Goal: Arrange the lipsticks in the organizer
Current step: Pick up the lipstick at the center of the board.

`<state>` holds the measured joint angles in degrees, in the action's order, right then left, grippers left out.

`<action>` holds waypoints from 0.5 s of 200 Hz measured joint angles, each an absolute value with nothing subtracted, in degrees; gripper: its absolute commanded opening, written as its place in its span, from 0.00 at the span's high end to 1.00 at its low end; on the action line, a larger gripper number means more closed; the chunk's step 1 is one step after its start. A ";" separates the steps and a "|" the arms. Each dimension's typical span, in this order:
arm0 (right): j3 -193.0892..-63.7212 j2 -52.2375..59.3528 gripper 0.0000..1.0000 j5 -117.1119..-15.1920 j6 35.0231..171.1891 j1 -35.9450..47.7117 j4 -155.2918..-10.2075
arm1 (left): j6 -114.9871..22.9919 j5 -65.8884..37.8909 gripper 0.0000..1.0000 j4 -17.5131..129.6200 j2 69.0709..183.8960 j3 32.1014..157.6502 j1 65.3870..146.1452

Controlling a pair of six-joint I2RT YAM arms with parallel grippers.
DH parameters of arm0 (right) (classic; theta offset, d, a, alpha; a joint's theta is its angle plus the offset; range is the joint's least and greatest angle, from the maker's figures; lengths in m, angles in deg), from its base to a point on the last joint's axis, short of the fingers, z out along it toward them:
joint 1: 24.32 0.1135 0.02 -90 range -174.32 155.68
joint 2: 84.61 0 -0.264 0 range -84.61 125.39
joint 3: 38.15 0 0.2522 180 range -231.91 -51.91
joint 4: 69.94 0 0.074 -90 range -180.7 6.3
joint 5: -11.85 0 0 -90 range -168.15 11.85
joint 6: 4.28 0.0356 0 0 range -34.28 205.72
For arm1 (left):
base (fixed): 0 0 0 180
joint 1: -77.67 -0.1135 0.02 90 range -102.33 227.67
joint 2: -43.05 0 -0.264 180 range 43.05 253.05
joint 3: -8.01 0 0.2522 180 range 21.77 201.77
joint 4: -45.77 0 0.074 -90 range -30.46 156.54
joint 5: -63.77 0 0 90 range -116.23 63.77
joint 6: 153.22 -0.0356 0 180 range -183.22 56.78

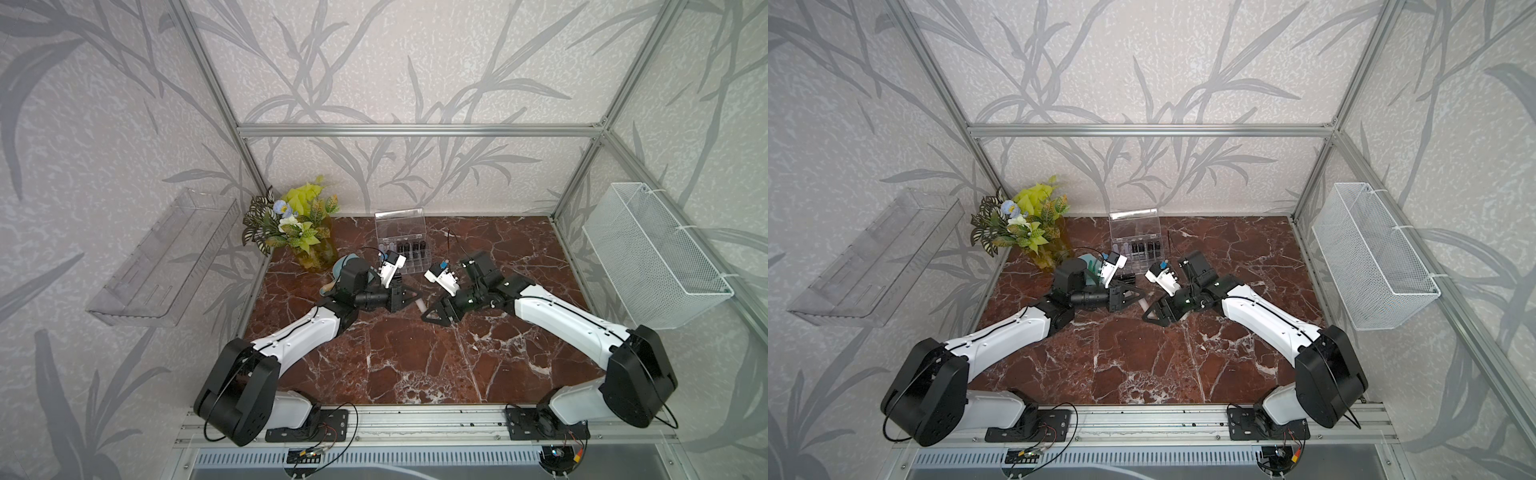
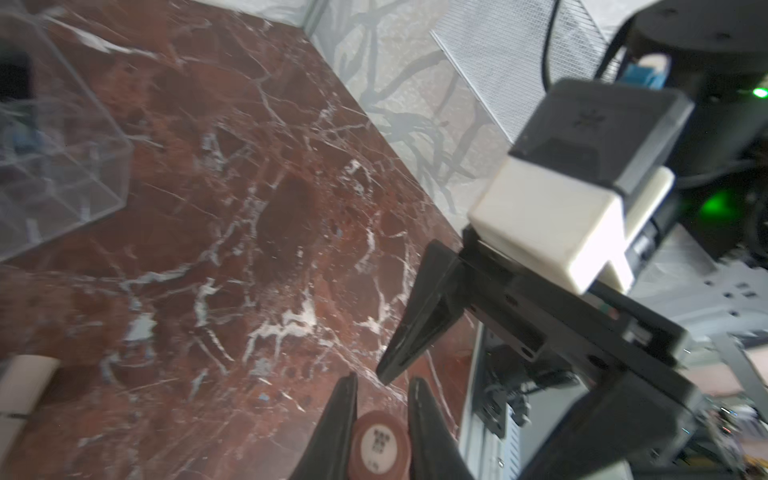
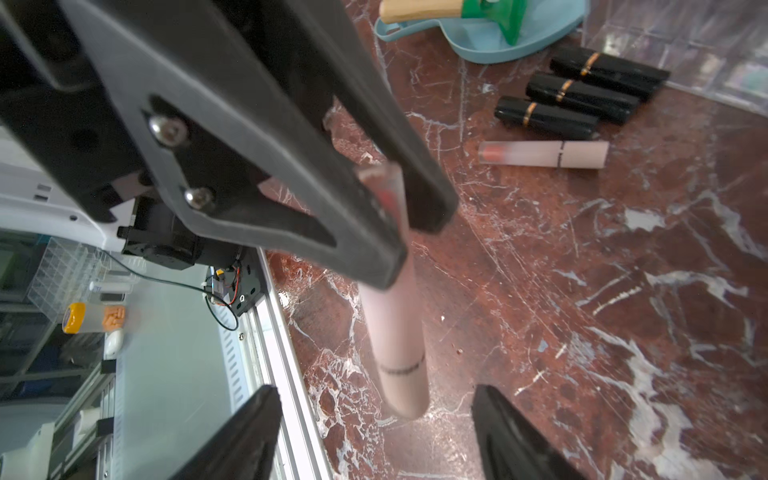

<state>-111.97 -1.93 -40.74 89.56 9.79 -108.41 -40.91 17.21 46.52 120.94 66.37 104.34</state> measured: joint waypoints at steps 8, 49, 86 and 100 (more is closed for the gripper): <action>-111.92 -2.30 0.19 -41.70 90.10 9.16 -108.34 | -42.46 13.65 0.92 48.53 120.94 68.05 104.34; -110.00 -5.98 0.18 -44.81 91.96 6.38 -106.33 | -49.85 -5.67 0.91 52.03 122.91 75.35 104.37; -109.91 -6.44 0.18 -45.84 92.62 6.27 -105.77 | -54.55 -18.24 0.92 51.72 128.74 79.00 104.37; -109.91 -6.44 0.18 -46.01 92.73 6.27 -105.72 | -55.86 -21.87 0.92 51.33 130.91 79.42 104.37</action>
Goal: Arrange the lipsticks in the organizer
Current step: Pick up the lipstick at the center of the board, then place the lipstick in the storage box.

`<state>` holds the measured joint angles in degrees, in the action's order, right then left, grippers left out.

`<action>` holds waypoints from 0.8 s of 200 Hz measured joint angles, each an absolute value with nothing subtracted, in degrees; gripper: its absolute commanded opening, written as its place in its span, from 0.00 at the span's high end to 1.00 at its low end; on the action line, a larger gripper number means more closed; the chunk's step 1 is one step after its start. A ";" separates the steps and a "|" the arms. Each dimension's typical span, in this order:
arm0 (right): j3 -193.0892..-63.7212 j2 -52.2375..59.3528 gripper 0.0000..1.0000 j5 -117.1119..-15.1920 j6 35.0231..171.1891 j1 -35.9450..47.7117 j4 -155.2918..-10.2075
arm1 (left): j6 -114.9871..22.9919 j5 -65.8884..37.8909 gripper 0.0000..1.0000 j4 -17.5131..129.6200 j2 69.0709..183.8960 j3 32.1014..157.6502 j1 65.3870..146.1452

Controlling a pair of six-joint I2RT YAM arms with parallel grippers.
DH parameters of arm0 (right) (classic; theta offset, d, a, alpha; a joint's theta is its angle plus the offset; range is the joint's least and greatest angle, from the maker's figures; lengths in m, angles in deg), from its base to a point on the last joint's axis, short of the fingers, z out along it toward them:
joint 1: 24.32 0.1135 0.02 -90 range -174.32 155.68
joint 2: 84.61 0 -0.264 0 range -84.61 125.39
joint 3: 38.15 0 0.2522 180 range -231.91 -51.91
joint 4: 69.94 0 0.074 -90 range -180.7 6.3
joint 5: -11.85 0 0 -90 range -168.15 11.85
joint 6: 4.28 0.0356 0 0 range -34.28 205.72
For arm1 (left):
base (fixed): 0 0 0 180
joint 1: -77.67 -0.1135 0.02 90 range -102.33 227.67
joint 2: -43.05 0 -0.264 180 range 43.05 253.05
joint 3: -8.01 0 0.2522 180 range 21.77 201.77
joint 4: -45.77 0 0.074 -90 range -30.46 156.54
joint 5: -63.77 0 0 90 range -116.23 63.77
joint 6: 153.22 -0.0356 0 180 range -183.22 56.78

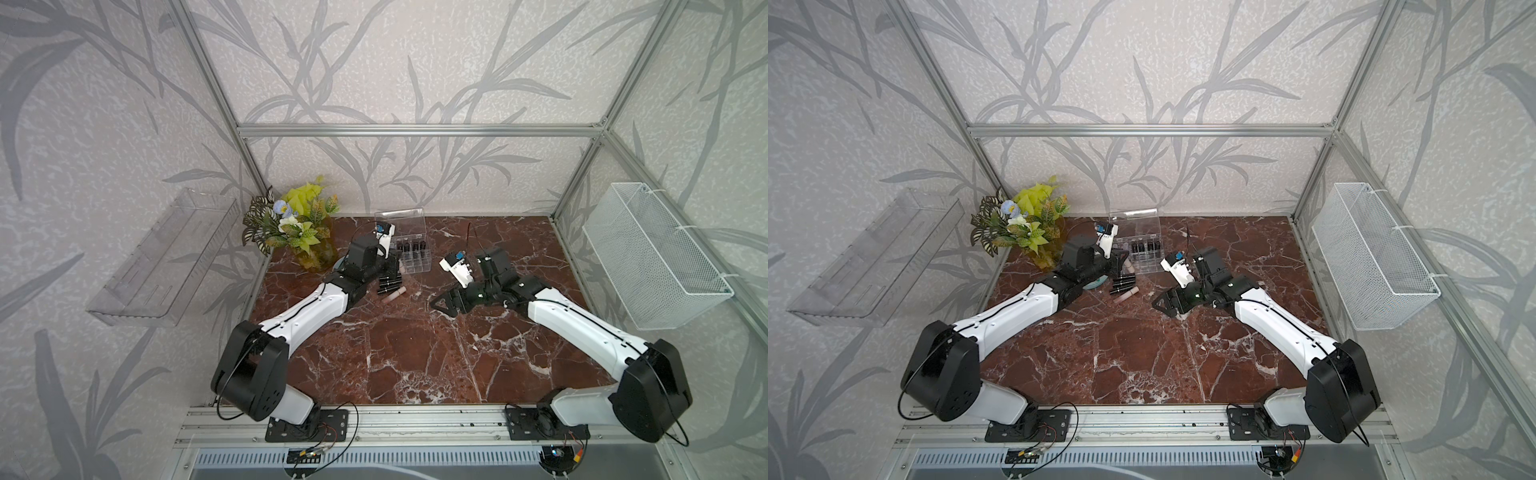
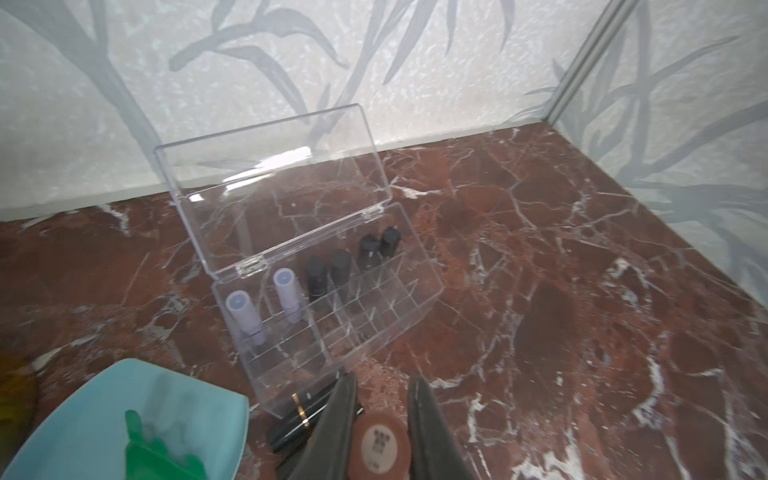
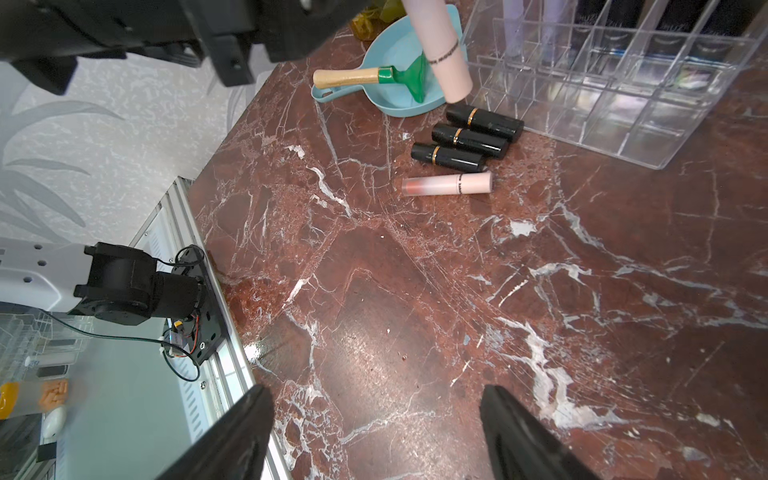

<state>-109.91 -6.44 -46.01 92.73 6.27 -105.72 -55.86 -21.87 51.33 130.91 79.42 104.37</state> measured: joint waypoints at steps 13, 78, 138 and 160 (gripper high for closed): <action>-109.89 -6.44 0.18 -46.19 92.79 6.27 -105.72 | -56.89 -24.58 0.92 50.96 132.90 79.86 104.37; -109.89 -6.44 0.19 -46.25 92.90 6.27 -105.48 | -59.58 -33.32 0.93 48.16 137.36 80.91 104.41; -109.89 -6.15 0.20 -46.16 93.03 6.27 -104.83 | -60.85 -36.69 0.94 44.60 139.59 82.83 104.41; -109.89 -6.13 0.20 -46.10 93.05 6.27 -104.74 | -61.13 -38.68 0.95 43.53 141.36 83.46 104.41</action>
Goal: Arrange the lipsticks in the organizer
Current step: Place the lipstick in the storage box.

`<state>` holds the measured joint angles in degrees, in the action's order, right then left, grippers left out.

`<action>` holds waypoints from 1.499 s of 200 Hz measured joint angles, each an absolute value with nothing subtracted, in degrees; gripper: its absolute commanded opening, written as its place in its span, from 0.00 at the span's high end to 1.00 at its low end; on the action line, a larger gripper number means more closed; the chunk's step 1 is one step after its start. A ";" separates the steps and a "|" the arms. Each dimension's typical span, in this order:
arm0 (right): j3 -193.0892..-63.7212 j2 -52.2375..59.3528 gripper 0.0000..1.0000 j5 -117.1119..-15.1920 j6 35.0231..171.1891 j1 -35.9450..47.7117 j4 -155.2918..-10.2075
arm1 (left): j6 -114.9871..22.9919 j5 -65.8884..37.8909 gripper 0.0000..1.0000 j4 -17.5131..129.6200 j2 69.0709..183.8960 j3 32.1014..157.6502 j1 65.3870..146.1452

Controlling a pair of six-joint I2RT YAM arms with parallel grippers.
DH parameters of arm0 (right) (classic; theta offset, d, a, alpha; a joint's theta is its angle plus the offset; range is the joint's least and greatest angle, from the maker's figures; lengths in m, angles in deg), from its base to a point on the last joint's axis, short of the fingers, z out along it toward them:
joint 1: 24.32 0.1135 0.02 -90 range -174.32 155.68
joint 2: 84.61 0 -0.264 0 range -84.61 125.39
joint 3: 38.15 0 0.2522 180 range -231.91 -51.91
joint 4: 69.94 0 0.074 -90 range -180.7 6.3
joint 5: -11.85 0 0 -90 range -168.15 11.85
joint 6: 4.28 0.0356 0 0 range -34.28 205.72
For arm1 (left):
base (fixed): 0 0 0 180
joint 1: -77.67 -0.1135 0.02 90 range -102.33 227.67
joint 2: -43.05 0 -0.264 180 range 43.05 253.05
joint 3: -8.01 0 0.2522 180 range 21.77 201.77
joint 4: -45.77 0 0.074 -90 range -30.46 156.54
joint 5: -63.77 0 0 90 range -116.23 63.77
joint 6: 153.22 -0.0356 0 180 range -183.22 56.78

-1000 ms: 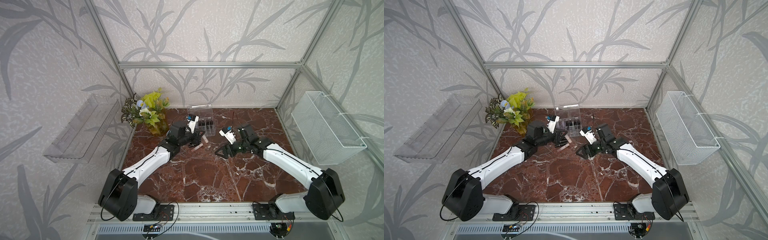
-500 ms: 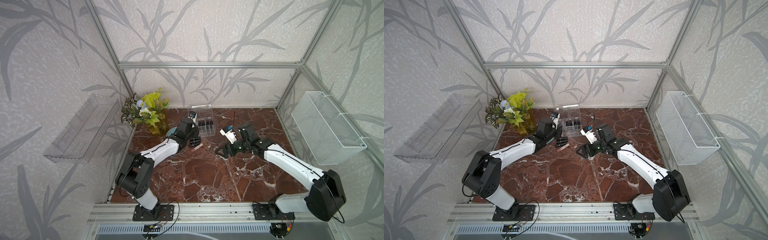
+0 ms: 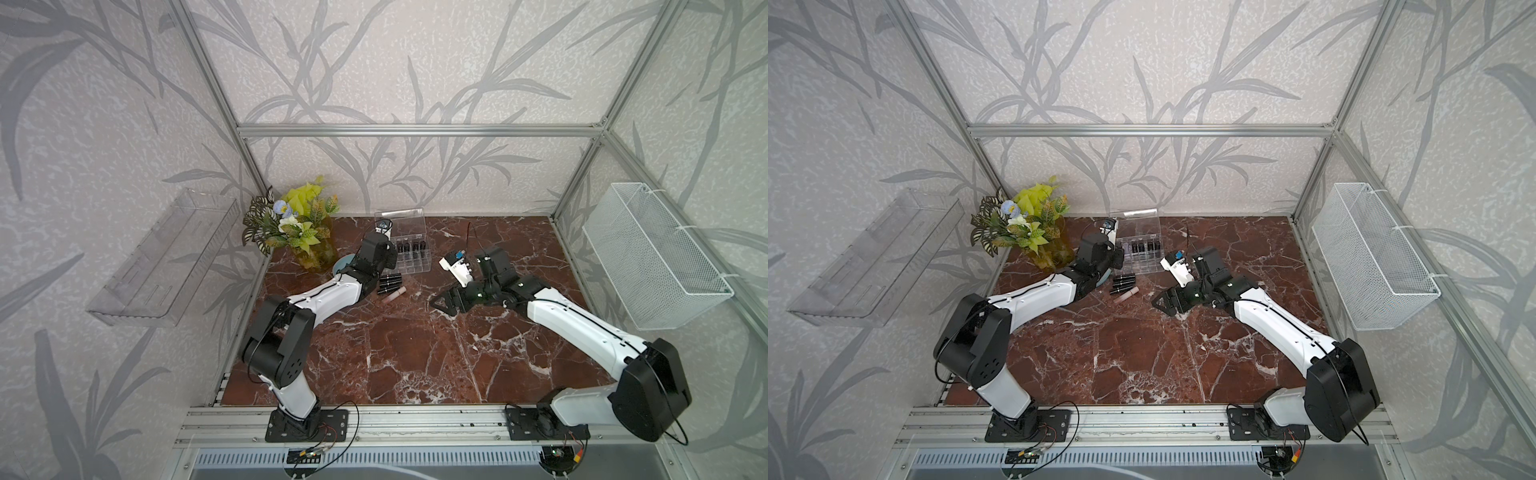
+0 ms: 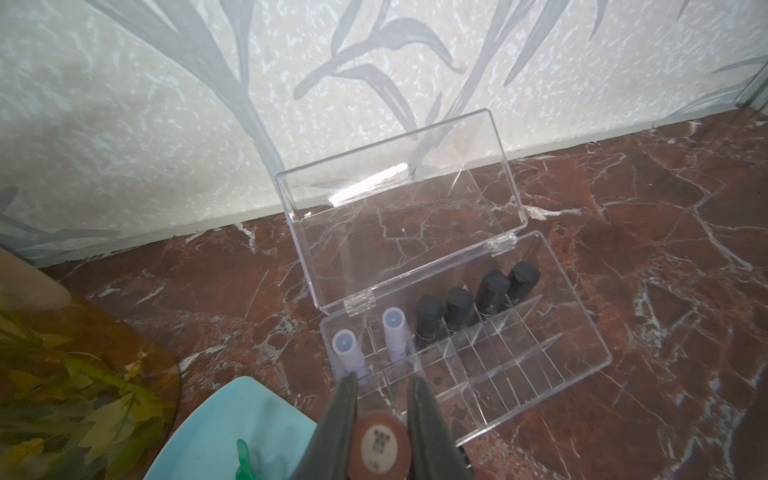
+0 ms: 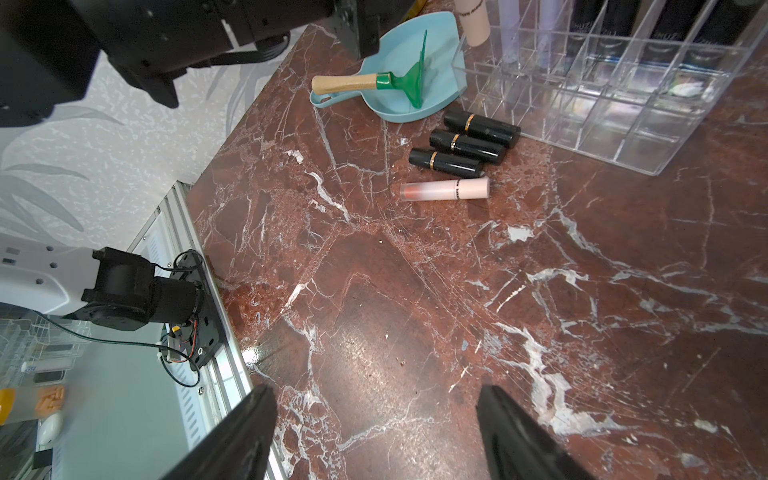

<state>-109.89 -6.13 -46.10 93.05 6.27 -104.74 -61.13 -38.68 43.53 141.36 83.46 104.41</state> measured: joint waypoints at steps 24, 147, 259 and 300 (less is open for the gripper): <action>-109.91 -5.93 0.21 -45.68 93.08 6.27 -104.58 | -61.13 -40.45 0.95 42.85 143.21 83.51 104.41; -109.89 -4.67 0.25 -44.63 93.23 6.27 -104.52 | -62.11 -44.69 0.95 39.11 150.99 87.42 104.41; -109.89 -4.67 0.27 -44.57 93.23 6.27 -104.54 | -62.05 -46.48 0.94 39.09 152.59 87.42 103.84; -109.89 -4.67 0.27 -44.41 93.23 6.27 -104.54 | -61.72 -46.04 0.90 38.52 155.41 88.07 102.81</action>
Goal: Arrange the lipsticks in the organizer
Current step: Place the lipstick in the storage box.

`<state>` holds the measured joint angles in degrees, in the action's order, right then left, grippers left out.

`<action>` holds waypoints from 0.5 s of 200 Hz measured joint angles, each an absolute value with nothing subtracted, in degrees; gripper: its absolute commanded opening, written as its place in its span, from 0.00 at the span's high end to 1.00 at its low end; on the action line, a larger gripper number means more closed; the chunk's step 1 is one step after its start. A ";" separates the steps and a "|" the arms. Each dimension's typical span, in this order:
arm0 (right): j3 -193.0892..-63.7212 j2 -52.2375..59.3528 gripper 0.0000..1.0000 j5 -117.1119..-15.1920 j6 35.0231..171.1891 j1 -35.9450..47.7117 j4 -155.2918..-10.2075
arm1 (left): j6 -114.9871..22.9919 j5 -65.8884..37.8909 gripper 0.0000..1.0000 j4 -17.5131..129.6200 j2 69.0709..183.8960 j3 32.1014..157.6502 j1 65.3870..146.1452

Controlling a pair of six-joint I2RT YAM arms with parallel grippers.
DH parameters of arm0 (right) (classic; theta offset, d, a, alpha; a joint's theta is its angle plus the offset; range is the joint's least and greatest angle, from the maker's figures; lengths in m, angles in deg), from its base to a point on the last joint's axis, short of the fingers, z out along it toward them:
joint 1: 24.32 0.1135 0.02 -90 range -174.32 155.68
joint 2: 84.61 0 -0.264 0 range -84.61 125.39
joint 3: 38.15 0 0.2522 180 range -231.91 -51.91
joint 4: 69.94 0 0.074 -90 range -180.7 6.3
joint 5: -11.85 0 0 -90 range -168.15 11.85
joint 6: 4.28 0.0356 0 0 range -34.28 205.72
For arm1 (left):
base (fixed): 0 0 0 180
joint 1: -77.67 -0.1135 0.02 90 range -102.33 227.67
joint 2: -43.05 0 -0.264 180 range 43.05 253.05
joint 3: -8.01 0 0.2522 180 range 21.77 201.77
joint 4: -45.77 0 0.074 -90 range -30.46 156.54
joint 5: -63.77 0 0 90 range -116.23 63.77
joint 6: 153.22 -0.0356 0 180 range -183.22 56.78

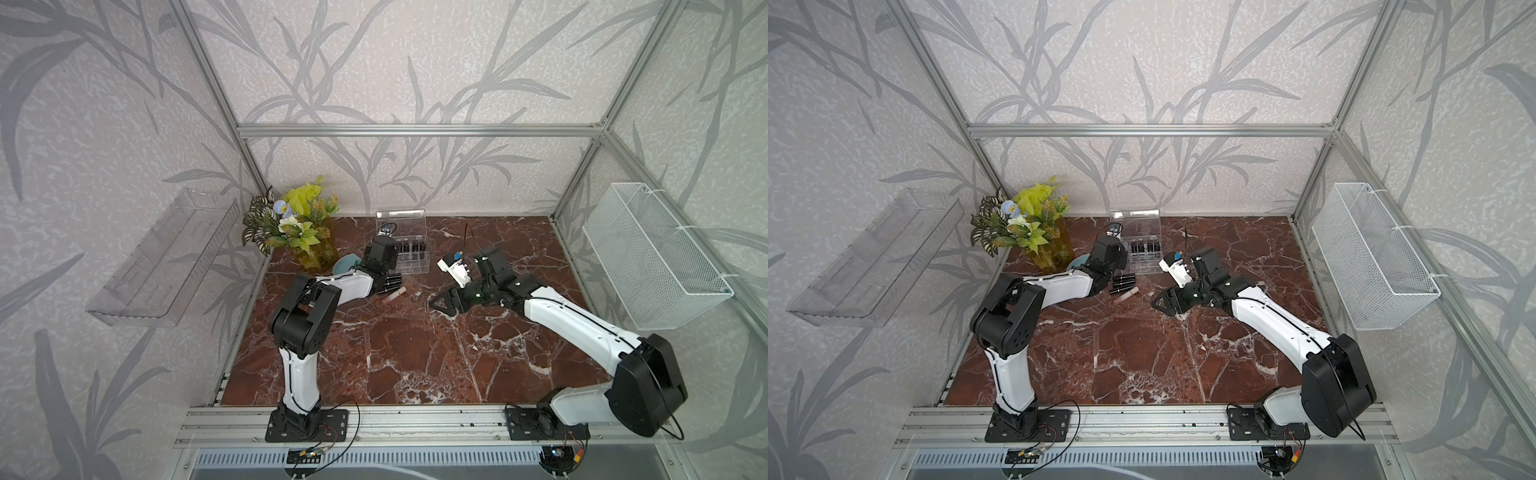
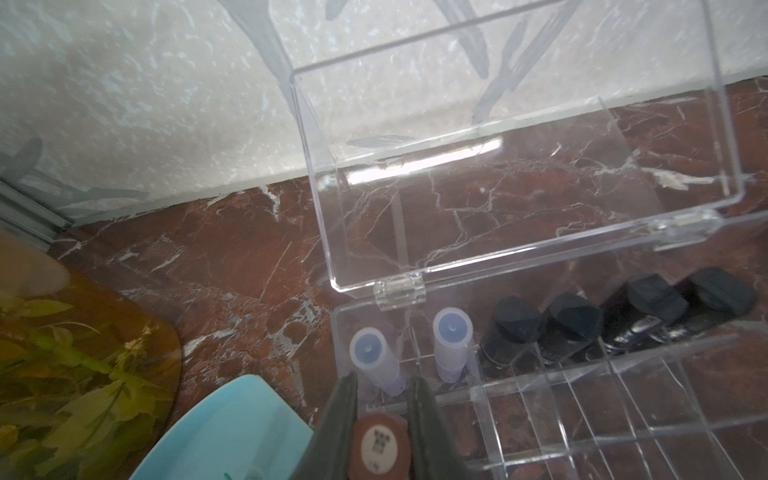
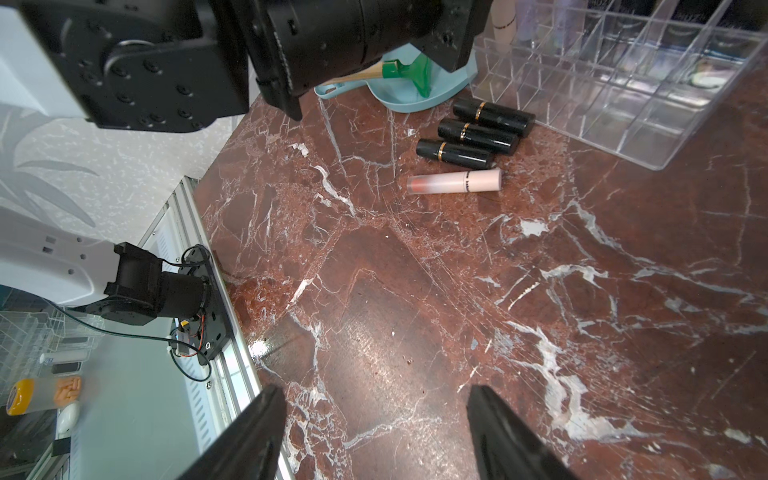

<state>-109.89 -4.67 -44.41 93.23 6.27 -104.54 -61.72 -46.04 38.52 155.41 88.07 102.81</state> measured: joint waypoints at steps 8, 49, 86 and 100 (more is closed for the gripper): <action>-109.91 -4.67 0.28 -44.37 93.23 6.27 -104.56 | -61.72 -46.00 0.89 38.48 155.85 88.31 102.73; -109.91 -4.67 0.28 -44.04 93.23 6.27 -104.56 | -61.68 -45.98 0.84 38.43 156.42 88.40 102.66; -109.89 -4.64 0.28 -44.00 93.23 6.27 -104.58 | -61.50 -45.63 0.64 38.35 156.42 88.40 102.68; -109.89 -4.64 0.28 -43.98 93.23 6.27 -104.58 | -61.11 -45.25 0.48 38.06 156.39 88.40 102.68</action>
<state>-109.89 -4.64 -43.98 93.23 6.27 -104.58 -61.11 -45.25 38.06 156.39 88.40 102.68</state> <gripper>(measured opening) 0.723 0.390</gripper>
